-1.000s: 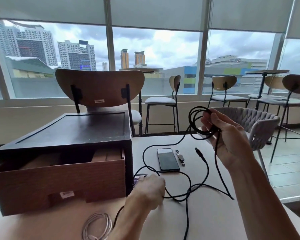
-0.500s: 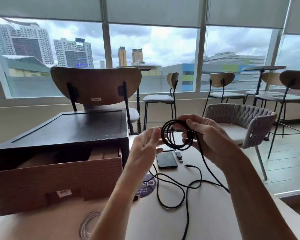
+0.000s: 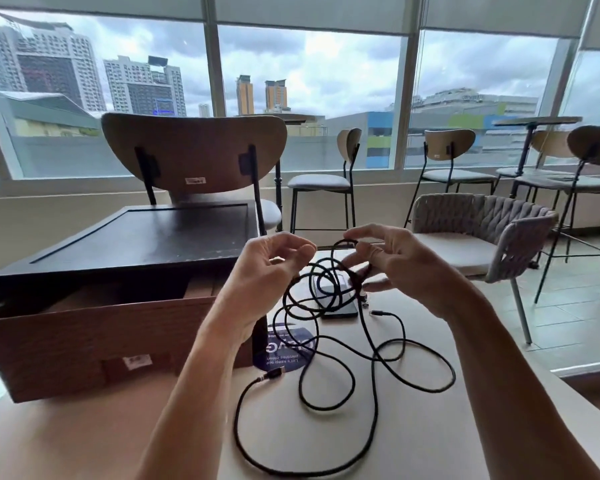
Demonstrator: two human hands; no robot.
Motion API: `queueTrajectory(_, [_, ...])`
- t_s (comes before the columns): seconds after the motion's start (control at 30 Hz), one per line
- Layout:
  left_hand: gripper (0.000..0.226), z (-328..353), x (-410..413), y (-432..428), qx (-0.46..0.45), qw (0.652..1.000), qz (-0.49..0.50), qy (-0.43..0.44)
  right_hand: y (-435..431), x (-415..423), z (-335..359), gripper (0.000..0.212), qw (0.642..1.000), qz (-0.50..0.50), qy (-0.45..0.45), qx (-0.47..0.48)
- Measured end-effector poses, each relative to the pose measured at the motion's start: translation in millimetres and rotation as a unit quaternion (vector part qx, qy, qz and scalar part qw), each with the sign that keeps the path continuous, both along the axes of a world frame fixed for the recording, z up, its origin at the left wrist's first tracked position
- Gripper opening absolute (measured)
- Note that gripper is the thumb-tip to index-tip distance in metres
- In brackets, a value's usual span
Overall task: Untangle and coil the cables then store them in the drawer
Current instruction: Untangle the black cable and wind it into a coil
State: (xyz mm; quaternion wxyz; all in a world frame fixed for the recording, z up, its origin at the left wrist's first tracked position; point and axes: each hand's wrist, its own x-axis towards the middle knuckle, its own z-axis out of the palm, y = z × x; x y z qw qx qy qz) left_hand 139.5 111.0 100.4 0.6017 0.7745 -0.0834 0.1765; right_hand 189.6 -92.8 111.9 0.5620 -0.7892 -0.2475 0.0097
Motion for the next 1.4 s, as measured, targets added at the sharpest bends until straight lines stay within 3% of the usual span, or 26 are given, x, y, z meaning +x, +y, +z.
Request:
queueTrajectory(0.1, [0.010, -3.3, -2.3, 8.6, 0.060, 0.996, -0.026, 0.052, -7.6, 7.4, -6.9, 0.018, 0.997, -0.077, -0.026, -0.016])
queueTrajectory(0.17, [0.010, -10.4, -0.6, 18.3, 0.188, 0.976, -0.029, 0.103, -14.0, 14.3, -13.4, 0.016, 0.991, -0.122, -0.039, -0.044])
queueTrajectory(0.27, [0.014, -28.4, 5.1, 22.0, 0.401, 0.889, -0.043, 0.218, -22.7, 23.1, -23.5, 0.015, 0.984, -0.158, -0.028, -0.074])
queueTrajectory(0.33, [0.020, -40.8, 9.6, 14.8, 0.481, 0.835, -0.039, 0.265, -26.0, 25.7, -27.7, 0.013, 0.983, -0.165, -0.013, -0.078])
queueTrajectory(0.53, [0.033, -63.1, 10.0, -12.9, 0.532, 0.801, -0.026, 0.274, -30.8, 24.8, -23.5, 0.012, 0.988, -0.146, -0.001, -0.055])
queueTrajectory(0.7, [0.033, -67.3, 8.8, -15.0, 0.522, 0.815, -0.023, 0.251, -33.7, 27.5, -22.0, 0.016, 0.982, -0.182, -0.043, -0.027])
queueTrajectory(0.8, [0.024, -66.8, 9.9, -9.4, 0.512, 0.810, -0.034, 0.283, -38.7, 34.2, -23.7, 0.016, 0.970, -0.230, -0.074, -0.007])
queueTrajectory(0.87, [0.018, -63.1, 12.9, -1.2, 0.477, 0.827, -0.037, 0.294, -43.3, 40.1, -25.6, 0.011, 0.966, -0.243, -0.088, -0.026])
queueTrajectory(0.93, [0.013, -50.0, 14.3, 7.3, 0.389, 0.885, -0.030, 0.254, -46.5, 43.7, -27.6, 0.017, 0.962, -0.245, -0.083, -0.082])
queueTrajectory(1.0, [0.011, -30.7, 9.2, 11.5, 0.250, 0.950, -0.039, 0.185, -45.6, 41.4, -26.4, 0.024, 0.959, -0.243, -0.077, -0.126])
queueTrajectory(1.07, [0.014, -12.1, 1.3, 10.3, 0.104, 0.986, -0.060, 0.114, -38.2, 31.9, -19.4, 0.022, 0.973, -0.192, -0.074, -0.101])
queueTrajectory(1.13, [0.018, -3.2, -1.4, 7.6, 0.015, 0.998, -0.045, 0.035, -25.4, 16.2, -10.1, 0.021, 0.995, -0.074, -0.038, -0.047])
queueTrajectory(1.2, [0.021, -0.3, -1.2, 4.8, -0.049, 0.998, -0.015, -0.033, -12.4, 2.2, -3.5, 0.024, 0.996, 0.050, -0.003, -0.068])
queueTrajectory(1.3, [0.020, 0.9, 1.2, 3.1, -0.131, 0.986, 0.019, -0.097, 6.8, -9.5, -6.2, 0.028, 0.960, 0.180, 0.034, -0.211])
queueTrajectory(1.4, [0.019, 3.8, 2.5, 3.5, -0.243, 0.962, 0.031, -0.120, 26.0, -14.1, -16.9, 0.034, 0.912, 0.207, 0.037, -0.353])
